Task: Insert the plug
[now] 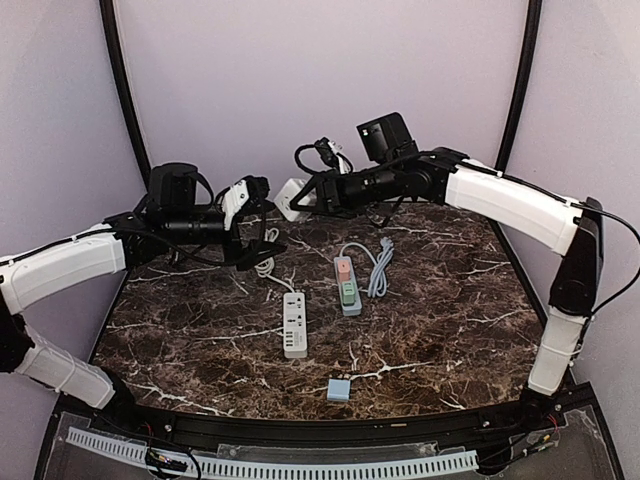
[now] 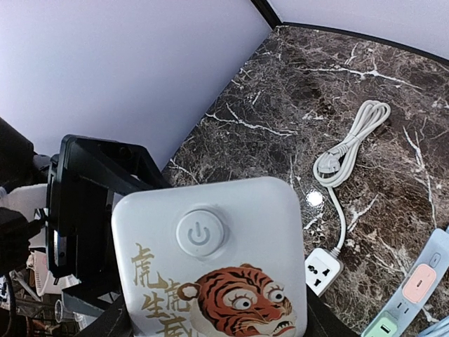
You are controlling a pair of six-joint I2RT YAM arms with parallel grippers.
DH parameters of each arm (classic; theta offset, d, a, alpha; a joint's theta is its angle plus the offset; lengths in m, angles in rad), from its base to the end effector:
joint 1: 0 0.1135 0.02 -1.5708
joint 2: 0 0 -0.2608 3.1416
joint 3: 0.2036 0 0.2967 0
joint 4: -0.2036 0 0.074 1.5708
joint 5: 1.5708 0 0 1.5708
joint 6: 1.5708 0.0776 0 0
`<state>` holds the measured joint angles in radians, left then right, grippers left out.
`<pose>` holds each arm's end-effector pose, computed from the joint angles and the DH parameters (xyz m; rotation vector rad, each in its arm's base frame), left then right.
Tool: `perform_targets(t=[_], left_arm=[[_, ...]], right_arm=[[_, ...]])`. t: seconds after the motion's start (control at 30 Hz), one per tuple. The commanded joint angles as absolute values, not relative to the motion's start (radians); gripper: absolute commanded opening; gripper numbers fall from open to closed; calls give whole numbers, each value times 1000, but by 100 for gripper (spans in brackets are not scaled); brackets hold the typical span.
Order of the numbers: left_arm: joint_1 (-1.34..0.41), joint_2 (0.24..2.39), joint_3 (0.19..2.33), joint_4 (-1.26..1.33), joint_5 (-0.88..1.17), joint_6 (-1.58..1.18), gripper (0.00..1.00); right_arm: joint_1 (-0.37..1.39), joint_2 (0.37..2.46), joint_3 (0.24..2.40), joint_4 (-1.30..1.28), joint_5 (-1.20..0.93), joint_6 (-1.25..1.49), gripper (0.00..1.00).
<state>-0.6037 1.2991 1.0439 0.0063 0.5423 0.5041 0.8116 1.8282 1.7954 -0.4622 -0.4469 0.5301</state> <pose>0.2921 -0.2501 0.3148 1.2619 1.3097 -0.5624 0.3236 0.3897 0.3477 -0.6186 2.1882 1.2368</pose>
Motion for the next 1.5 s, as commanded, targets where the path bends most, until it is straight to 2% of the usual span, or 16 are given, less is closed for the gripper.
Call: perform_targets(t=[0.0,0.13,0.23,0.4,0.6,0.73,1.07,1.23,1.47], left_arm=[[-672,1351,1093,32,369,531,92],[-706,1385,1101,89,256,523,86],[-712,1395,1096,133,205,521,85],[-712,1361,1101,45,251,611,91],[-669,1299,1153,-283,426,749,93],[-610,1252,1172,-400,601,737,93],[-529,1338,1325,-571,913,715,92],[-526,1443,1446,-681,1044,728,89],[-528,1490,1491,-677,1143,681,84]], right_arm=[[822,1838,1837,-466,-434,513,17],[825,1835,1833,-465,-431,511,17],[828,1836,1833,-466,-432,509,17],[828,1827,1825,-468,-417,502,17],[825,1789,1795,-471,-395,430,17],[822,1739,1737,-448,-425,303,16],[824,1628,1541,-327,-686,78,13],[851,1590,1487,-273,-683,-48,9],[869,1617,1523,-269,-678,-113,8]])
